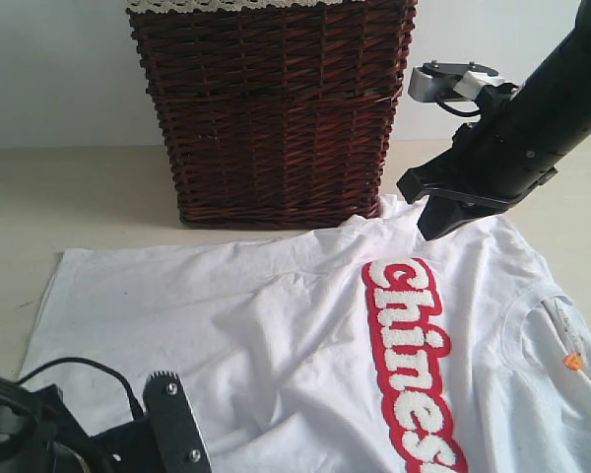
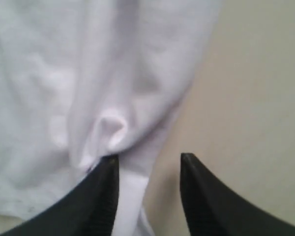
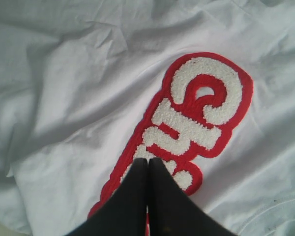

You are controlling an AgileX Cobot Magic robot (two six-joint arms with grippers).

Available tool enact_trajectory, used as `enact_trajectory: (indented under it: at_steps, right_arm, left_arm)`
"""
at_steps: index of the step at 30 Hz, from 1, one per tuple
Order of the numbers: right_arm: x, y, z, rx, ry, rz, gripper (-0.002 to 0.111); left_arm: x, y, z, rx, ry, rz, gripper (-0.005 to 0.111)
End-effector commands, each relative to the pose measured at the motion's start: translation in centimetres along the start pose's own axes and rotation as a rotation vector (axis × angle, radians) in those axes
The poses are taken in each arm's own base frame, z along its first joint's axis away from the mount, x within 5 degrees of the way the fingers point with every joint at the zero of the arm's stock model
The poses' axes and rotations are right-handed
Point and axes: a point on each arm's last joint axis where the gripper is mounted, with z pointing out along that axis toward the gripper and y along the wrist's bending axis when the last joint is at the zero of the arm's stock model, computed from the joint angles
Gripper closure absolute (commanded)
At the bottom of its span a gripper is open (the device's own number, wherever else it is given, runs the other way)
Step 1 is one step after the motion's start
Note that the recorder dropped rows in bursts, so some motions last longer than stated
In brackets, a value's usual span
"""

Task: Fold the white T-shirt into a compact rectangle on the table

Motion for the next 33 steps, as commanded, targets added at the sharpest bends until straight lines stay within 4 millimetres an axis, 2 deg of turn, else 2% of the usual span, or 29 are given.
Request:
enact_trajectory:
  at_steps: [1, 13, 23, 33]
  right_arm:
    - [0.1, 0.1, -0.3, -0.002, -0.005, -0.011, 0.108]
    - [0.1, 0.1, -0.3, -0.003, -0.003, -0.011, 0.108]
    - [0.1, 0.1, -0.3, -0.003, -0.003, -0.011, 0.108]
    - [0.1, 0.2, -0.3, -0.006, -0.004, -0.008, 0.108]
  left_arm:
    - [-0.1, 1.4, -0.1, -0.164, -0.019, -0.081, 0.059]
    - [-0.3, 2.1, -0.2, -0.232, -0.056, -0.126, 0.06]
    - [-0.6, 4.8, 0.4, -0.25, -0.122, -0.289, 0.061]
    - [0.0, 7.1, 0.8, -0.286, -0.11, -0.423, 0.064]
